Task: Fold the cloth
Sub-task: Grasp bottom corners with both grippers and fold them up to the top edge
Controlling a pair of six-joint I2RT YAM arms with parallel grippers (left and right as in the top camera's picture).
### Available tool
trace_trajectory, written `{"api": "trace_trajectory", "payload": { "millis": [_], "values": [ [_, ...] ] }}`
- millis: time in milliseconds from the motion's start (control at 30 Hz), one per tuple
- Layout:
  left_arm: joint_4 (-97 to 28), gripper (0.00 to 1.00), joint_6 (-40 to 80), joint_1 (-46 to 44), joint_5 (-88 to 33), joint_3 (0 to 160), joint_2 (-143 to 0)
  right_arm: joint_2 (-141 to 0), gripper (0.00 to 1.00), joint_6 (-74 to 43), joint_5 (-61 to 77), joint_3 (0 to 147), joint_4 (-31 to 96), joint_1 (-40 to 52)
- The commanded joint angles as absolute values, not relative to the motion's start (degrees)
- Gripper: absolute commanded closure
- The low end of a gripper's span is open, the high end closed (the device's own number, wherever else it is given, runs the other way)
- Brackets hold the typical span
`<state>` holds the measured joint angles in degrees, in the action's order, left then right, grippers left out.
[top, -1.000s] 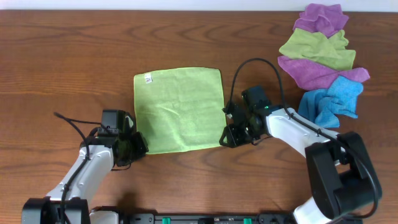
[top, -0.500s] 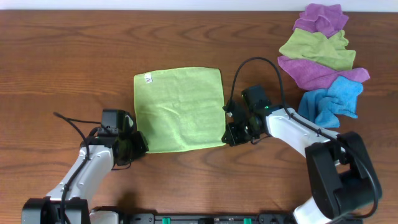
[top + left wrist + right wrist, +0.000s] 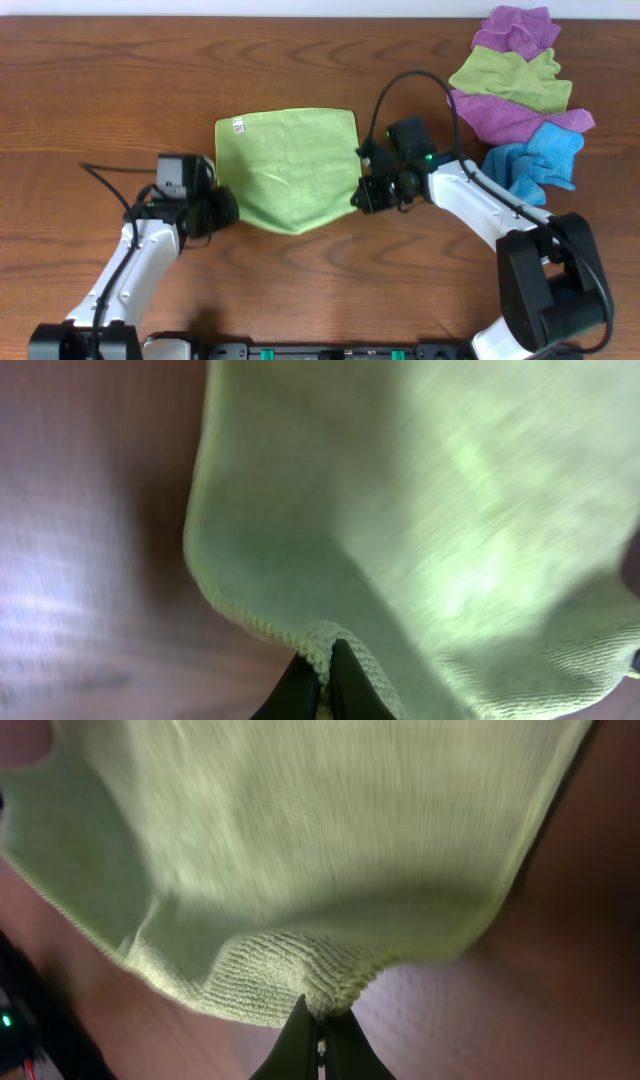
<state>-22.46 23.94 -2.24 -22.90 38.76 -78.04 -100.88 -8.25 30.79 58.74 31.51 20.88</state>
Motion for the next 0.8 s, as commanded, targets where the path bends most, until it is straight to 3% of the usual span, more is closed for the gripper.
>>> {"api": "trace_trajectory", "payload": {
  "millis": [0, 400, 767],
  "values": [
    [-22.4, 0.94, 22.4, -1.8, -19.5, 42.8, -78.4, -101.4, 0.98, -9.9, 27.6, 62.5, 31.5, 21.4],
    [-13.4, 0.94, 22.4, -0.2, -18.1, 47.6, -83.8, -102.5, 0.98, -12.0, 21.1, 67.3, 24.4, 19.7],
    [-13.5, 0.95, 18.8, 1.1, -18.1, 62.1, -97.0, -115.3, 0.99, -12.4, 21.4, 82.9, 25.5, 17.5]
  ]
}}
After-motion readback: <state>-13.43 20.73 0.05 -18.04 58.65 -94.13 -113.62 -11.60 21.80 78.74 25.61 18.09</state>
